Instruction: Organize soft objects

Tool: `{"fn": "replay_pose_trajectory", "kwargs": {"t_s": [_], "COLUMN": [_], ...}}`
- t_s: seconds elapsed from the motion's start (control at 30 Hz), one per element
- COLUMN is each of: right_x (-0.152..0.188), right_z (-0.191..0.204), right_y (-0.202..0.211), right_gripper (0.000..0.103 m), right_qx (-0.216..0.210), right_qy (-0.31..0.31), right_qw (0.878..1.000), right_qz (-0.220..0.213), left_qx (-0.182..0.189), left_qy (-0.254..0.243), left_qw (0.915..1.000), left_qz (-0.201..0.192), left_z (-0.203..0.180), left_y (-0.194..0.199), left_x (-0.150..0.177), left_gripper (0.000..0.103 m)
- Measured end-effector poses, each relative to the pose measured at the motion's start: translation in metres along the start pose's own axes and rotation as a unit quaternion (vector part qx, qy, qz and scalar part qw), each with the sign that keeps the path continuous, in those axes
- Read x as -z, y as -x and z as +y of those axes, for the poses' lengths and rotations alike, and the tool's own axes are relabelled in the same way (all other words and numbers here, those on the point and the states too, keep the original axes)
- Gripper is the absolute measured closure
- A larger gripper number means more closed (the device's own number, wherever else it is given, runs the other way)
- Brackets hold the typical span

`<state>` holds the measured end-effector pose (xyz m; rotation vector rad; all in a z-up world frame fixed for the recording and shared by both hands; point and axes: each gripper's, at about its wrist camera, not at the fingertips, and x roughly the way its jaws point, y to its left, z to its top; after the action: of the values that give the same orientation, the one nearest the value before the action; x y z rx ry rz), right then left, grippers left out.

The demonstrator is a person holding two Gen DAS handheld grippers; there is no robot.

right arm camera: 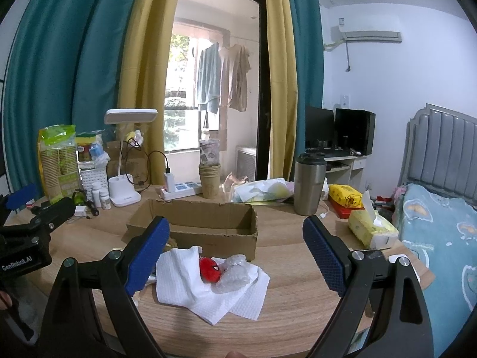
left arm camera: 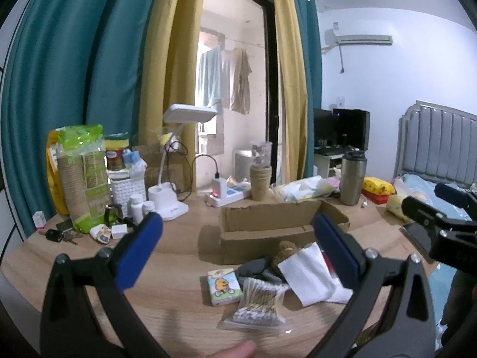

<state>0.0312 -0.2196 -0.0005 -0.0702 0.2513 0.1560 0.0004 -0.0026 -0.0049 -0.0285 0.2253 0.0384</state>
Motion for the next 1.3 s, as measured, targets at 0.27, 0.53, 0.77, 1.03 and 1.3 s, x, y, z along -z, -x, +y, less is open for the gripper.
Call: {"fn": "replay_pose_trajectory", "kwargs": {"t_s": [0.27,0.53,0.77,1.03,1.3], "right_x": [0.0001,-0.0006,-0.0011,-0.0015,-0.0013], "right_z": [0.0011,0.0024,0.0044,0.0029,0.0027], "right_y": [-0.0004,-0.0004,-0.0011,-0.0012,-0.0017], "right_gripper": [0.010,0.010,0.010,0.010,0.010], "right_qx": [0.001,0.004,0.006,0.008,0.007], "right_qy": [0.000,0.002,0.003,0.001,0.000], "right_qw": [1.000,1.000,1.000,1.000,1.000], "right_qz": [0.000,-0.002,-0.004,-0.003,-0.003], "left_qx": [0.003,0.008,0.012,0.017,0.015], "left_qy": [0.006,0.009,0.003,-0.001,0.001], "left_qw": [1.0000,0.9999,0.9999,0.9998,0.9998], "left_qz": [-0.002,-0.006,-0.008,-0.011,-0.009], "left_z": [0.0006,0.0026,-0.0022,-0.0040,-0.0043], "left_y": [0.0020,0.0029,0.0026,0.0037,0.0050], "left_x": [0.0001,-0.0028,-0.0036,-0.0031,-0.0026], "left_gripper": [0.001,0.001,0.001,0.001,0.001]}}
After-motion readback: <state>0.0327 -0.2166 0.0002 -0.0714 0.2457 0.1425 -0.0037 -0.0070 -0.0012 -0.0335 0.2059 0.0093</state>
